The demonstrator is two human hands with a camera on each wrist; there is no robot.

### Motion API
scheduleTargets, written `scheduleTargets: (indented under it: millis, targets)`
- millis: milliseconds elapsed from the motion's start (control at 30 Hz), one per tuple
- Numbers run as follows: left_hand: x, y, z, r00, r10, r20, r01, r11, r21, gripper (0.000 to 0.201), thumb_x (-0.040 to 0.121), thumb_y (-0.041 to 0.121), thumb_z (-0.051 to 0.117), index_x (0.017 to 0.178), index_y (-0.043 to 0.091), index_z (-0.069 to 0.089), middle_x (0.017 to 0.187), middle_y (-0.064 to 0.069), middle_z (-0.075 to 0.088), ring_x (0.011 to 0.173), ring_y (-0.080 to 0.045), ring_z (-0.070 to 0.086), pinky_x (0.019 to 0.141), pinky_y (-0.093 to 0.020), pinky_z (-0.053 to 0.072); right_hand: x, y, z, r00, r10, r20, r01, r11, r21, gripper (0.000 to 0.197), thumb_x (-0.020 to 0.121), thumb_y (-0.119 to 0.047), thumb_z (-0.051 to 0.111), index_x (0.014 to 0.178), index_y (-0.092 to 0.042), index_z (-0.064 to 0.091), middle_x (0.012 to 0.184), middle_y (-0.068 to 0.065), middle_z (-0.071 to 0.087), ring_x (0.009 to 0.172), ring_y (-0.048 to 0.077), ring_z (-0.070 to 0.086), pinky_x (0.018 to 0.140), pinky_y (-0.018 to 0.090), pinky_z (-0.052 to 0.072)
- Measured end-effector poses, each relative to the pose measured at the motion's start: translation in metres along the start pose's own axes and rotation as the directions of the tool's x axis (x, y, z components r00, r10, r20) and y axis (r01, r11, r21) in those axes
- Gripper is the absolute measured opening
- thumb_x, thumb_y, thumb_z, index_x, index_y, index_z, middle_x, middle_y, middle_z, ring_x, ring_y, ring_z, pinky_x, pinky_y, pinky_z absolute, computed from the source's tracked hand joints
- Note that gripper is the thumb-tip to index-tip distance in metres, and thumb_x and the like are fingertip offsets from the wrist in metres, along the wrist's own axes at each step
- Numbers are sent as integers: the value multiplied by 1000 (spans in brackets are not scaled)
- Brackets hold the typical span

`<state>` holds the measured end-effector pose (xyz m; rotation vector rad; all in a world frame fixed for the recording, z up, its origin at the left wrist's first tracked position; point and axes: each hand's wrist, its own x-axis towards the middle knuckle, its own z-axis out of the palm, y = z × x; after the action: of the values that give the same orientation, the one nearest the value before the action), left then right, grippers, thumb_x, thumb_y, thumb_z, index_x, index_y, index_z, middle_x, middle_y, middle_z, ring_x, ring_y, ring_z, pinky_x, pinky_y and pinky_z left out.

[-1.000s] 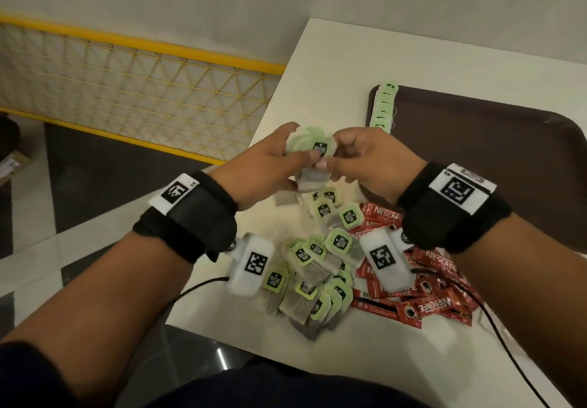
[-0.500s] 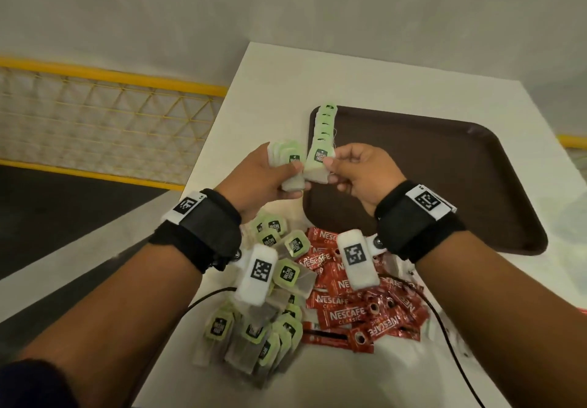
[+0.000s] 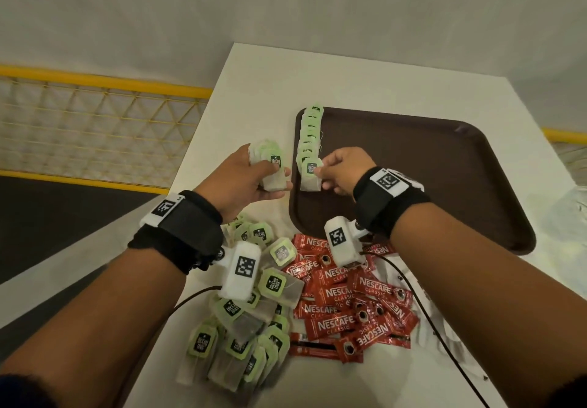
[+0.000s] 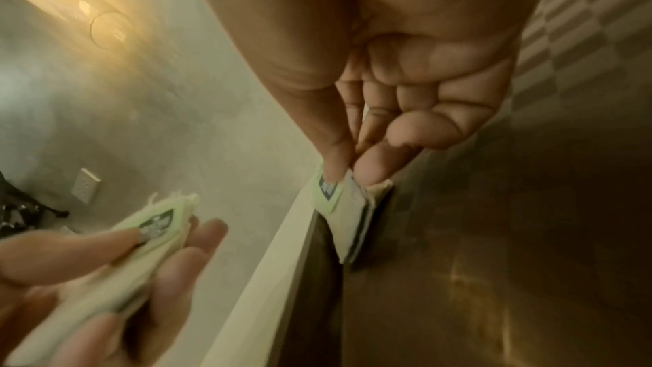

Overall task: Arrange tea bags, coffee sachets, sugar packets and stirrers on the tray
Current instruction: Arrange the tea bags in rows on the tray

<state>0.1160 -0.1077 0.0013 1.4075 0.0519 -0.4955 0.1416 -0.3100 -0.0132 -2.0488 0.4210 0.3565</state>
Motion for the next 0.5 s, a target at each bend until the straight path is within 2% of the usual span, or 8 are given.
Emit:
scheduleTargets:
  millis: [67,167,233,333,433,500]
  targets:
    - [-1,0,-2,1000,4,-3,-4,1000,-2,30,100,7,51,129,12,46,112,-17,68,94,-30,73,72,-31,59,5,-3,0,1000,19,-8,-19,999,-28,10,87,-15,70,90,-12,61,77,6,67,60,11,61,58,24,51]
    - [-3,0,-4,1000,14,-6,-14,1000,-19,28,99,7,51,126,12,47,113,-18,68,96,-32,72,75,-33,59,12,1,4,1000,22,11,-22,998,-58,13,84,-14,71,76,-14,60,70,4,66,56,12,64,52,22,52]
    - [-5,-1,-7,1000,18,-3,-18,999,-27,29,100,7,51,128,10,46,113,-19,68,95,-32,73,74,-32,60,15,5,7,999,33,20,-32,998,-58,15,84,-13,71,73,-14,61,67,4,66,56,12,64,55,22,53]
    - [-7,-3,-9,1000,16,0,-16,999,-34,29,100,7,50,129,10,45,115,-20,68,95,-32,73,73,-32,60,15,5,9,999,40,15,-39,998,-54,16,86,-13,70,73,-14,60,70,6,66,60,14,64,66,26,58]
    - [-7,-3,-11,1000,10,-13,-10,999,-42,29,100,5,48,129,11,45,116,-21,67,96,-32,72,72,-32,60,11,0,4,995,93,27,-91,994,-62,13,89,-15,68,83,-14,57,84,10,69,76,17,65,85,32,57]
    - [-7,-4,-13,1000,4,-21,-5,999,-54,31,100,3,46,130,11,44,117,-21,67,96,-33,72,73,-32,60,10,-5,1,996,87,36,-86,995,-41,13,90,-15,67,86,-14,54,83,9,67,76,18,63,85,32,56]
